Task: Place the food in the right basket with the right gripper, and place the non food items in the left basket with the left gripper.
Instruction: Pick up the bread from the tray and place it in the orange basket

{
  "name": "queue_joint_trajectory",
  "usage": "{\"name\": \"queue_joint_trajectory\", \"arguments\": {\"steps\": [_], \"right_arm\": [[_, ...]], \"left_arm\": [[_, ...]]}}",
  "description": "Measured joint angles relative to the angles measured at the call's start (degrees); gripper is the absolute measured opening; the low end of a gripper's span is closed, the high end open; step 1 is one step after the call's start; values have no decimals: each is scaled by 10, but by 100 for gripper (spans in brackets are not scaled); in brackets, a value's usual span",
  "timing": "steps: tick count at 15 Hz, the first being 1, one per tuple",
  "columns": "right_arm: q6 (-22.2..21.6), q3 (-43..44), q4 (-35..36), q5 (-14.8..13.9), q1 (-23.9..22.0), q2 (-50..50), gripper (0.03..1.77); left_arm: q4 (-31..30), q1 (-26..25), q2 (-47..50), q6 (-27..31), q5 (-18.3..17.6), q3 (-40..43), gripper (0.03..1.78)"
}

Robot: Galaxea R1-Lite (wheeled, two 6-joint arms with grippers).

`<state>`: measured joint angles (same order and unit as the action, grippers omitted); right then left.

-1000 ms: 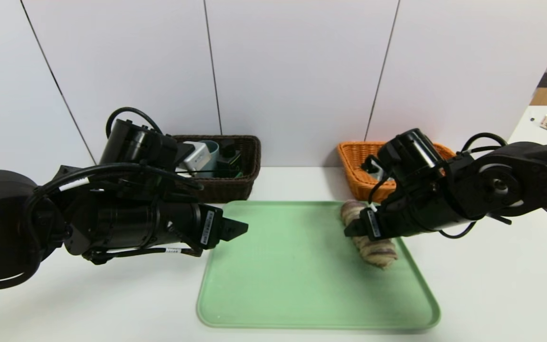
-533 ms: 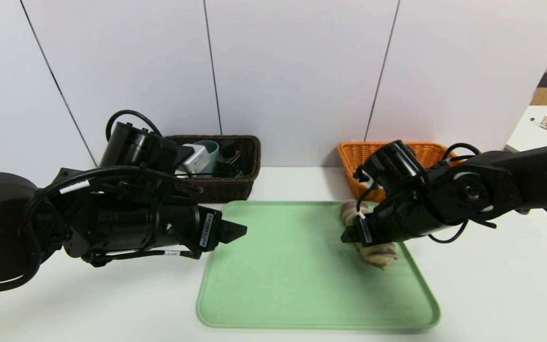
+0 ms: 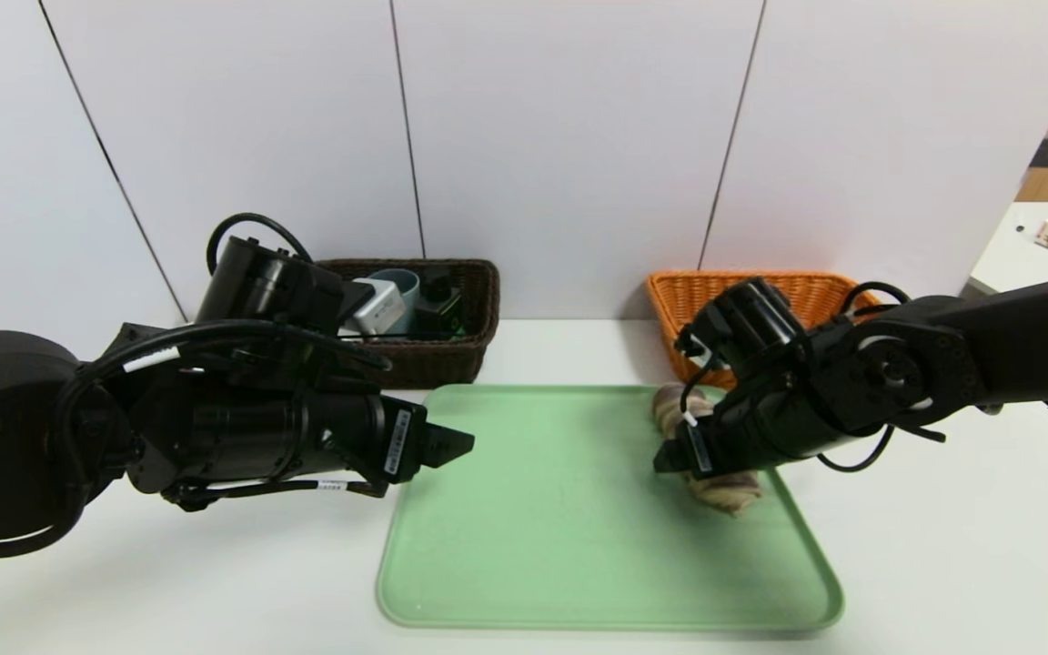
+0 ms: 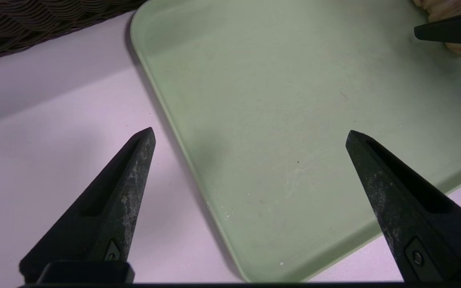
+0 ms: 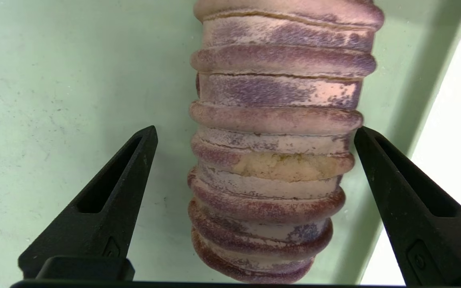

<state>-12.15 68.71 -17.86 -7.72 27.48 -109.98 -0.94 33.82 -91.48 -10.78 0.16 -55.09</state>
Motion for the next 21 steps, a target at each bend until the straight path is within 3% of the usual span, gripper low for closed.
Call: {"name": "queue_joint_trajectory", "arguments": {"steps": [3,7,8,9,16,21], "right_arm": [[-1,-1,0,-3,0,0,116],[-8,0,0,-7,-1,1,74],[-8,0,0,-6,-1,5,37],[-9,1,0,-5,-1,11,19],[2,34,-9,-4,3,101,19],[91,50,-8,-9,-55,152,19]], "left_arm": [[0,0,0,0,0,0,169],[0,0,0,-1,0,0,169],[0,0,0,-1,0,0,169],[0,0,0,0,0,0,169],[0,1,10,0,-1,-1,169],[1,1,20,1,-1,-1,169]]}}
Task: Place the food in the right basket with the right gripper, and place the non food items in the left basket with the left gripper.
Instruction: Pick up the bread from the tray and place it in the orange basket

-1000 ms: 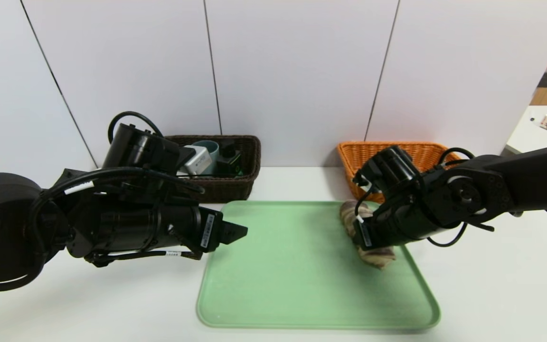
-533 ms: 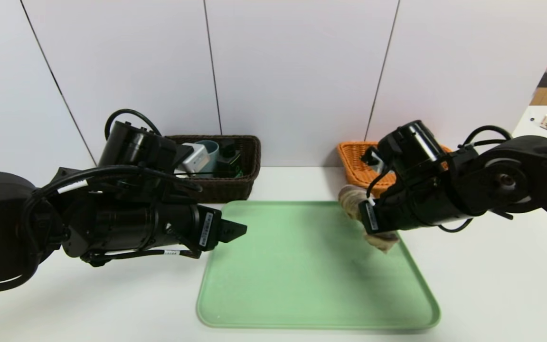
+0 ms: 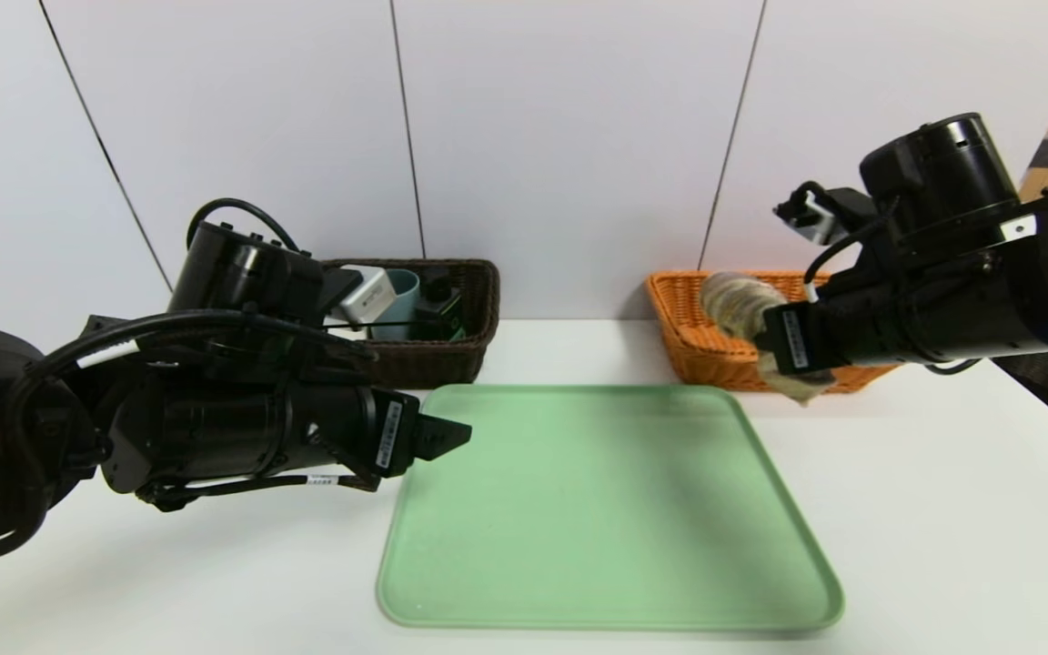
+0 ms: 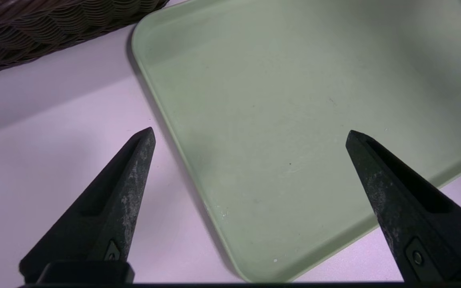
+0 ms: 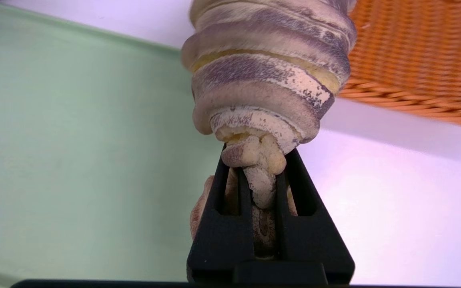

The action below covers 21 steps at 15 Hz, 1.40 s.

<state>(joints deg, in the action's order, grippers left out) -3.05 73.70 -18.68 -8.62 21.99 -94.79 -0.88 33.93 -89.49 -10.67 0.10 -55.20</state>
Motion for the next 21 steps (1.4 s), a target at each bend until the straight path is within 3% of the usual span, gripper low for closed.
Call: {"name": "queue_joint_trajectory", "arguments": {"steps": [5,7,21], "right_arm": [[185,6,6,6,-104,9,19],[252,14,6,7,-125,0,19],[759,158,6,0,-157,-121,19]], "left_arm": [[0,-1,1,0,0,0,169],[0,-1,0,1,0,0,169],[-25,-13,-47,0,1,8,169]]}}
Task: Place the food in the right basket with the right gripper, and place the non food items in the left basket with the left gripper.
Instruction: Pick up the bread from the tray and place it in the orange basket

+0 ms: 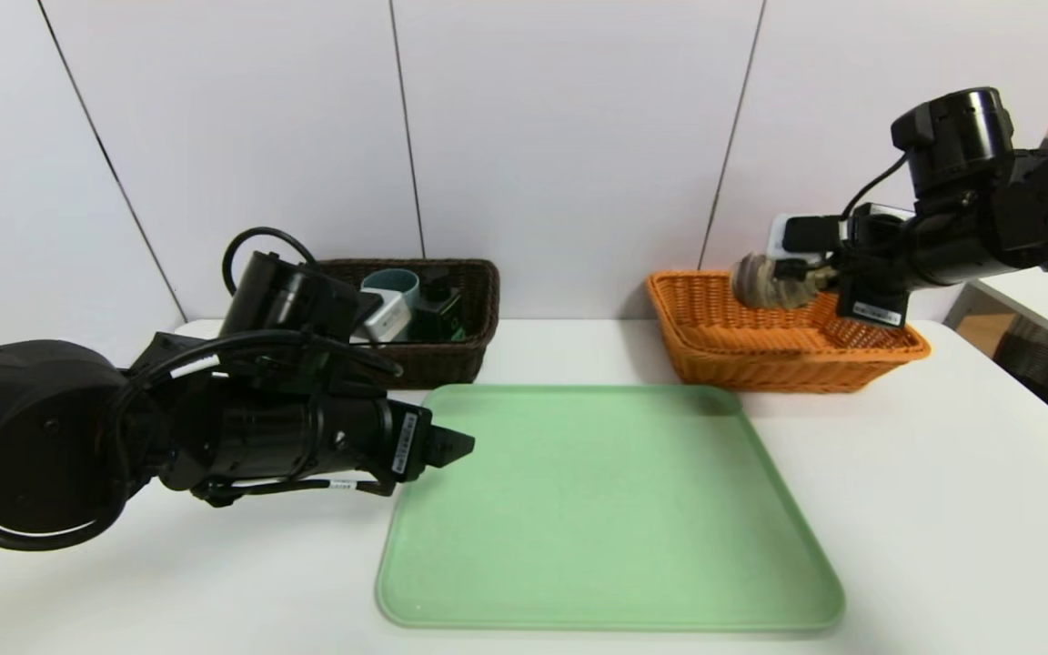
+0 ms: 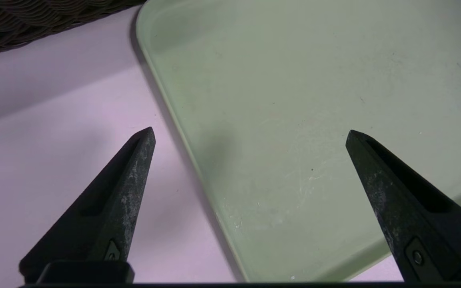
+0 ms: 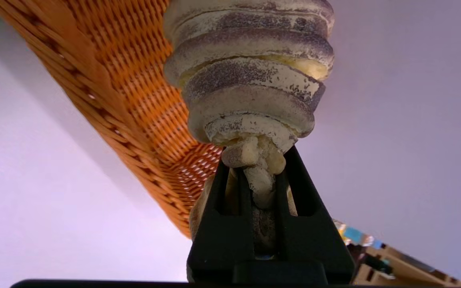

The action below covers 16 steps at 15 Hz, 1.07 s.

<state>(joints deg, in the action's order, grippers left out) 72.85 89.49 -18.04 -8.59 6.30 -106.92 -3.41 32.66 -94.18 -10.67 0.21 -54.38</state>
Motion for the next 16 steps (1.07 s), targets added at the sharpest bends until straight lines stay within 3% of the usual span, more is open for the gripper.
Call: {"name": "queue_joint_trajectory", "arguments": {"steps": [5,13,16], "right_arm": [[75,55,0,-9,-13,-60,19],[63,122,-2,-15,-15,-163,19],[35,148,-7,-14,-12,-184,63]], "left_arm": [[-24,0,-18,0,-1,-1,169],[-32,-1,-26,-2,0,0,169],[-32,-1,-27,-2,-1,-1,169]]}}
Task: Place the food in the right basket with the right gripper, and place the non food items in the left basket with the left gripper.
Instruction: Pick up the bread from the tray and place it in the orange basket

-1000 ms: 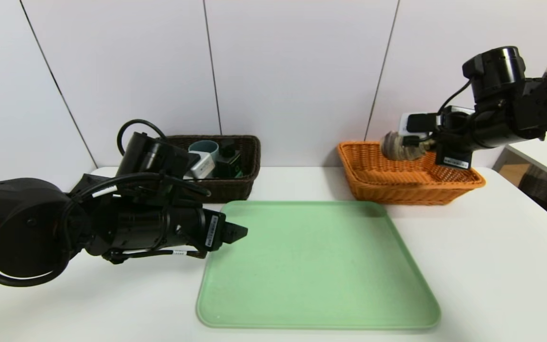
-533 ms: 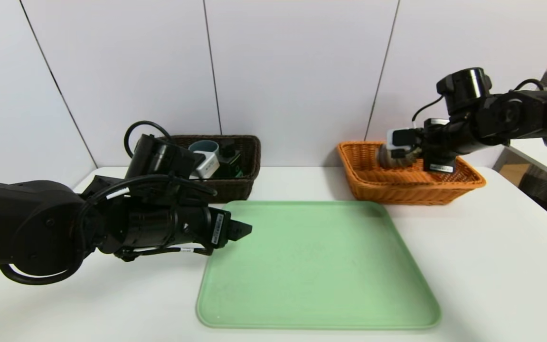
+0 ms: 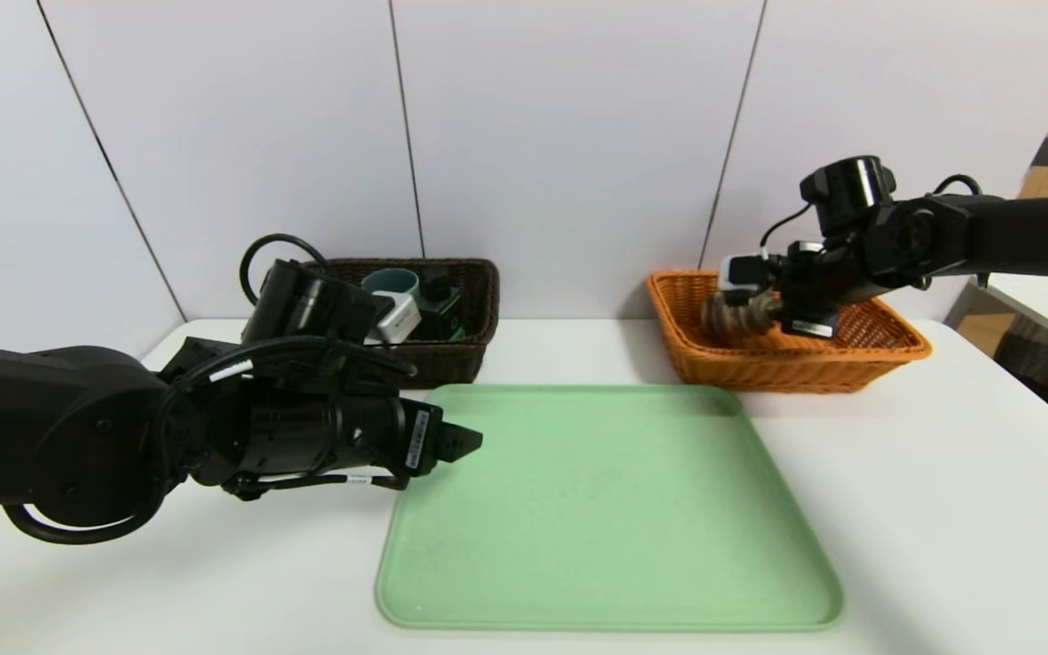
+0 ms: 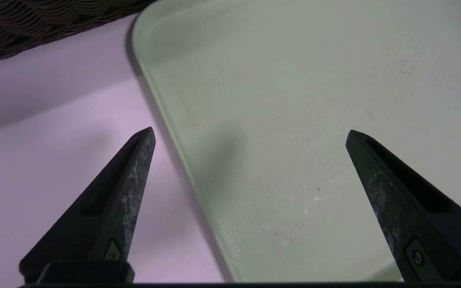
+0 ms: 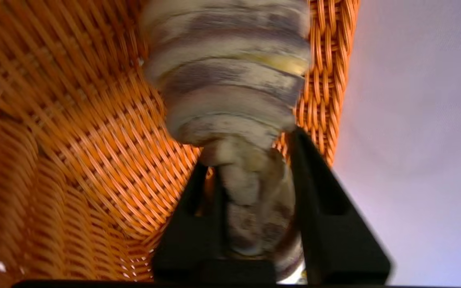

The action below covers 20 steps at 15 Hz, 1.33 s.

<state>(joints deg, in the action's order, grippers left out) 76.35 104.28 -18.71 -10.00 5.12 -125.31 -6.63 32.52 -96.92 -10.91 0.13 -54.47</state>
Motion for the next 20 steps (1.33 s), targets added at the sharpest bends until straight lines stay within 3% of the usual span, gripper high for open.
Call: {"name": "queue_joint_trajectory", "arguments": {"steps": [5,11,15,17,20], "right_arm": [[-8,6,-4,0,5,-3,114],[-17,10,-9,2,7,-3,144],[-78,47,-82,5,8,-6,155],[-131,70,-117,6,9,-11,159],[-175,76,-100,5,10,-22,163]], "left_arm": [[-4,0,-1,2,0,-3,169],[-7,0,1,2,0,-3,169],[-7,1,2,2,0,-1,169],[-7,1,2,2,0,1,169],[-7,1,2,2,0,1,169]]}}
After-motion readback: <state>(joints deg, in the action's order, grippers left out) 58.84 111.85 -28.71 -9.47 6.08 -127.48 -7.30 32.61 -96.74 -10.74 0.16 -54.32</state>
